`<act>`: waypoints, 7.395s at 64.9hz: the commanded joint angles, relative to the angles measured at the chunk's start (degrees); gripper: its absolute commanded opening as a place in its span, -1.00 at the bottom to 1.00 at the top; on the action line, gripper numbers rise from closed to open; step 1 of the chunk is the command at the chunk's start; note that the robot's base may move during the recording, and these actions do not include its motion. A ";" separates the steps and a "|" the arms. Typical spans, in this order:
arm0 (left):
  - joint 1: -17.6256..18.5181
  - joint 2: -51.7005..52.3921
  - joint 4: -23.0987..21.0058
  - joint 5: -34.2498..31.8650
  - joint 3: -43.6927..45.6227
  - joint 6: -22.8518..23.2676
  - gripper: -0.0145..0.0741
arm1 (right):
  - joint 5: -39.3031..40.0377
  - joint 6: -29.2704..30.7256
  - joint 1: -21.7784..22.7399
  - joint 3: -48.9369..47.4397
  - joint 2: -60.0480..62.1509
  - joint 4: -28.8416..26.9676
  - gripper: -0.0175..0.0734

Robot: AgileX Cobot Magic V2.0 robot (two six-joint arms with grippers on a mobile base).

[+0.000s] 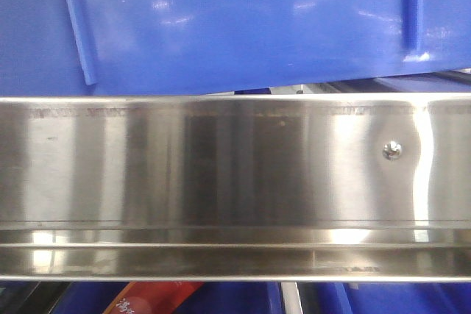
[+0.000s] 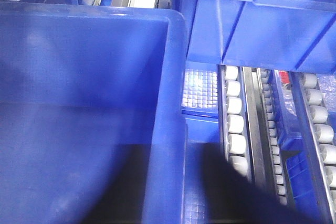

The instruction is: Move blue bin to conveyor side

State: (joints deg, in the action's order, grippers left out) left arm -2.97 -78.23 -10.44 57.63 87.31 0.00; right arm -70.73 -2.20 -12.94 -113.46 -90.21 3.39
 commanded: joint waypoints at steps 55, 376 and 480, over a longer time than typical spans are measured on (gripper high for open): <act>-0.26 0.22 -0.64 -0.41 0.55 0.00 -0.69 | 0.77 -2.55 -0.14 9.68 -0.01 0.16 -0.03; 7.98 -8.70 10.44 3.37 0.31 13.57 -0.69 | 0.77 0.22 -0.14 11.56 0.11 -3.39 -0.79; 21.30 -1.03 22.65 12.34 15.65 21.19 -0.72 | 10.23 -1.20 5.24 30.78 29.41 -2.69 -0.81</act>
State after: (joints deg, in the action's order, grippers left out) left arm 18.11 -81.40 10.51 74.34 101.53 20.56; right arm -66.88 -4.56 -8.00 -82.25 -63.12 1.11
